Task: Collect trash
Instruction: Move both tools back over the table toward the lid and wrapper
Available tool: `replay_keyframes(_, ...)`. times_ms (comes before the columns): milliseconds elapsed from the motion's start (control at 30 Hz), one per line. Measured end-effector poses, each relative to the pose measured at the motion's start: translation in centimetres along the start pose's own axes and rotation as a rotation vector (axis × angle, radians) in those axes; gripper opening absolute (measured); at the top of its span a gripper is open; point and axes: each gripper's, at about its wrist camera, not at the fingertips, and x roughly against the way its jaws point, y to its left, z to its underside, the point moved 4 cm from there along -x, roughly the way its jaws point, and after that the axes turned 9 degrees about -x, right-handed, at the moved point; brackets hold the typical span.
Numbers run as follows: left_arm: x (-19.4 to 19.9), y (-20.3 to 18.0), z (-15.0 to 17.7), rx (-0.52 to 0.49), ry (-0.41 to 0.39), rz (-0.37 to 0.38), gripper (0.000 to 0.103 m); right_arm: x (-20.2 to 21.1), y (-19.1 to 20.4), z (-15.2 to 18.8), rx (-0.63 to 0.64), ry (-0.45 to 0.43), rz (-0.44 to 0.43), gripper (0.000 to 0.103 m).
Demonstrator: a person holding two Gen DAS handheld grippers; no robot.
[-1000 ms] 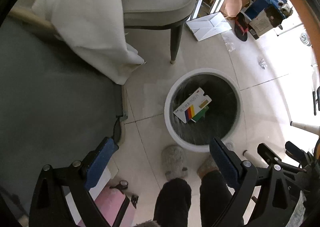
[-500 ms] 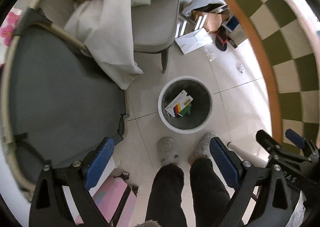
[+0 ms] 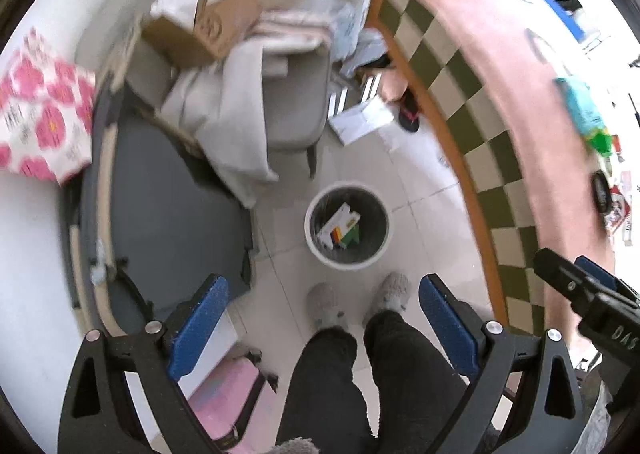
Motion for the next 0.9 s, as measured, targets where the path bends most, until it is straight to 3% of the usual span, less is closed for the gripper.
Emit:
replay_keyframes(233,5.1,-6.6,-6.1,-0.160,-0.122,-0.009,0.103,6.9,-6.0,-4.1,-0.187,-0.104,-0.071,0.103)
replay_keyframes(367,5.7,-13.1,-9.8,-0.258,-0.160,-0.020,0.103,9.5,-12.9,-7.1,-0.333,-0.155,-0.042,0.103)
replay_keyframes(467,5.2,-18.0,-11.6,-0.309,-0.156,-0.023,0.103,10.4,-20.5,-9.1,-0.480,-0.178,0.007,0.103)
replay_keyframes(667,1.9,-28.0,-14.9,-0.393,-0.111,-0.067,0.103,6.7,-35.3,-13.0,-0.744,-0.127,0.116,0.103)
replay_keyframes(767,-0.7,-32.0,-16.3,-0.421,-0.065,-0.096,0.103,3.4,-39.6,-14.7,-0.815,-0.085,0.127,0.103)
replay_keyframes(900,-3.4,-35.0,-17.4,-0.440,0.003,-0.116,0.103,-0.6,-42.8,-17.2,-0.820,-0.051,0.128,0.100)
